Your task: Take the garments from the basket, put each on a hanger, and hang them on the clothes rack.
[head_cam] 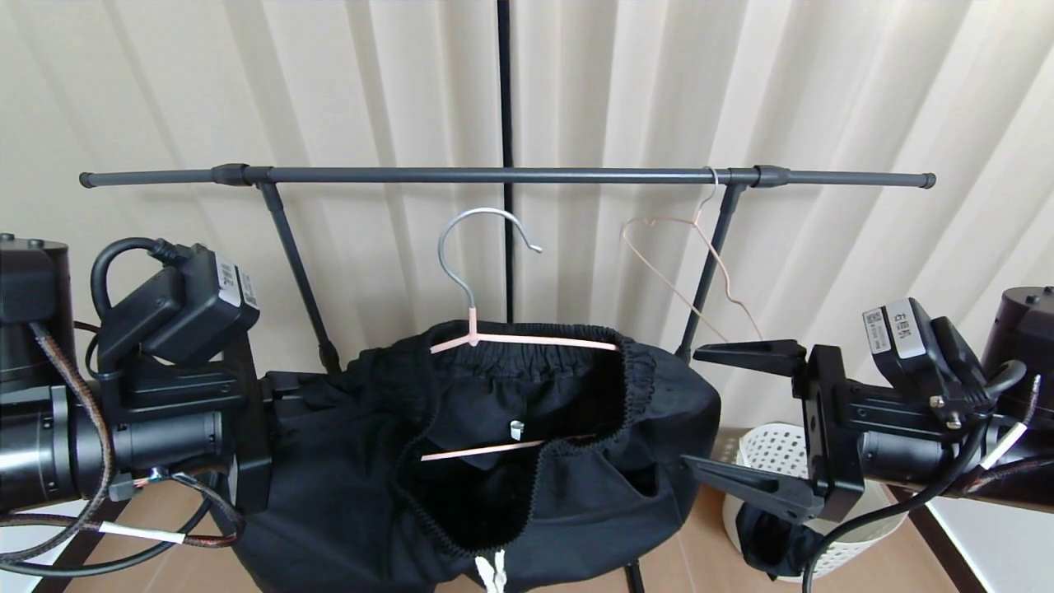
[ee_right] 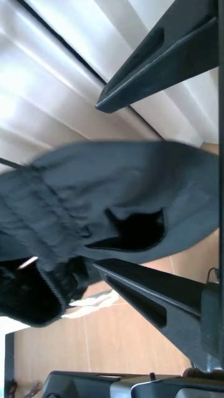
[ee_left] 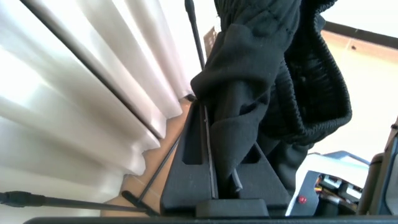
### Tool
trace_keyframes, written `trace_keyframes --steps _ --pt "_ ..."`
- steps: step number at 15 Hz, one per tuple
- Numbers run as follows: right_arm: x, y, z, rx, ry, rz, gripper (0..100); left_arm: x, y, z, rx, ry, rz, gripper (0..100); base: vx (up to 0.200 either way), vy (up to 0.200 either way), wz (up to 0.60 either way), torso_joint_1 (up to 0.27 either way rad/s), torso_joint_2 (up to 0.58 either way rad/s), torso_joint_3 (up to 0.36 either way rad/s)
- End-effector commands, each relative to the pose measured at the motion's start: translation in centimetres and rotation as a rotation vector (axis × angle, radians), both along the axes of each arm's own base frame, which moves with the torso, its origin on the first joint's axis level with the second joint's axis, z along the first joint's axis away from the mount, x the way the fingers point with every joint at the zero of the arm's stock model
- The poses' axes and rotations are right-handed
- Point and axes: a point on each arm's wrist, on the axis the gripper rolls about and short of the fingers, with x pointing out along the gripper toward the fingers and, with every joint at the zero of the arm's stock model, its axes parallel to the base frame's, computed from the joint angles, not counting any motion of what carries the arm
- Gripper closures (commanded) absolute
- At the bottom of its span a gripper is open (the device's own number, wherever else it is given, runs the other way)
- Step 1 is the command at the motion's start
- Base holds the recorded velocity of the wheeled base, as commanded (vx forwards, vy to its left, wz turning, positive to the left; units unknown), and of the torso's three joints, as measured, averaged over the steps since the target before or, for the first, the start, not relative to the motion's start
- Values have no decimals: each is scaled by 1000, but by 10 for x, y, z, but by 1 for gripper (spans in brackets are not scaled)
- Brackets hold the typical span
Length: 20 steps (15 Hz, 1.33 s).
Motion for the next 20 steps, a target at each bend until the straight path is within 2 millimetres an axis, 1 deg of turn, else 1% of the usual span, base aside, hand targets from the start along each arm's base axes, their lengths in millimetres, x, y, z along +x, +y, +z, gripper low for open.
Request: trace_keyframes --steps 1,3,4,6,8,12,16,20 --pt "2 1 -2 1 8 24 0 -7 3 6 -20 -18 8 100 0 0 0 0 0 0" --pt "7 3 -7 -5 29 23 0 -12 5 10 -35 -28 12 100 0 0 0 0 0 0" --pt "10 0 -9 -6 38 18 0 -16 6 13 -46 -34 15 100 0 0 0 0 0 0" --pt "14 -6 -12 15 61 86 0 -19 8 16 -62 -39 26 100 0 0 0 0 0 0" --pt "17 -10 -16 19 75 97 0 -21 11 18 -66 -49 40 100 0 0 0 0 0 0" --pt "28 -6 -37 -33 83 115 0 -25 13 22 -96 -41 56 100 0 0 0 0 0 0" --pt "42 0 -61 -65 147 120 0 -25 14 26 -121 -30 63 100 0 0 0 0 0 0" --pt "53 6 -78 -68 140 119 0 -25 14 26 -131 -20 68 100 0 0 0 0 0 0"
